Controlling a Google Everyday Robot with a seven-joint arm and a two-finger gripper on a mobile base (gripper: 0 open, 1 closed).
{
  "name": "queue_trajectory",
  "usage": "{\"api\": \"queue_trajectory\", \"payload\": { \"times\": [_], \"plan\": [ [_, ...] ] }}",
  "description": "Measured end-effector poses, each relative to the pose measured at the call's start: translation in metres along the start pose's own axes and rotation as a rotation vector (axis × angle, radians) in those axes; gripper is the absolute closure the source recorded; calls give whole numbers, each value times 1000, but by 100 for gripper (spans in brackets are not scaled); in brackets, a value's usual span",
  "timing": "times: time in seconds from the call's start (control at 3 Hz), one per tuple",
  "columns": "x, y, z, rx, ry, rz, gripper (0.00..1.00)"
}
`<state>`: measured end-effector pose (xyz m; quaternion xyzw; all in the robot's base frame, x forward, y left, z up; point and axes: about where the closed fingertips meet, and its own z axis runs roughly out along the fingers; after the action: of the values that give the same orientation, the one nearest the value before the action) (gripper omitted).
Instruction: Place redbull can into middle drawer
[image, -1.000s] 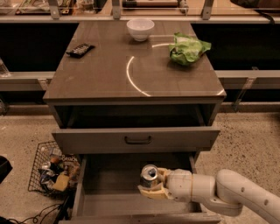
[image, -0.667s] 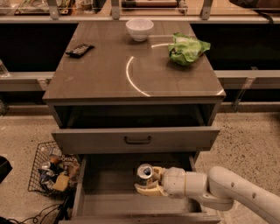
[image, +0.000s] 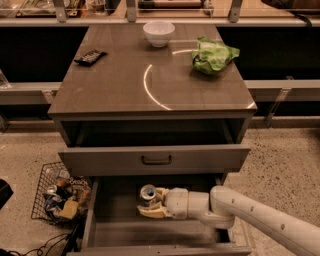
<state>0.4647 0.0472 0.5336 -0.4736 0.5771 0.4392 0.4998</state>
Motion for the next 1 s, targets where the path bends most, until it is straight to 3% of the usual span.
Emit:
{"api": "queue_trajectory", "payload": {
  "times": [0.33, 0.67, 1.0],
  "plan": [
    [0, 0, 0, 0, 0, 0, 100],
    [15, -10, 18, -31, -4, 12, 100],
    [52, -25, 44, -63, -39, 46, 100]
  ]
}}
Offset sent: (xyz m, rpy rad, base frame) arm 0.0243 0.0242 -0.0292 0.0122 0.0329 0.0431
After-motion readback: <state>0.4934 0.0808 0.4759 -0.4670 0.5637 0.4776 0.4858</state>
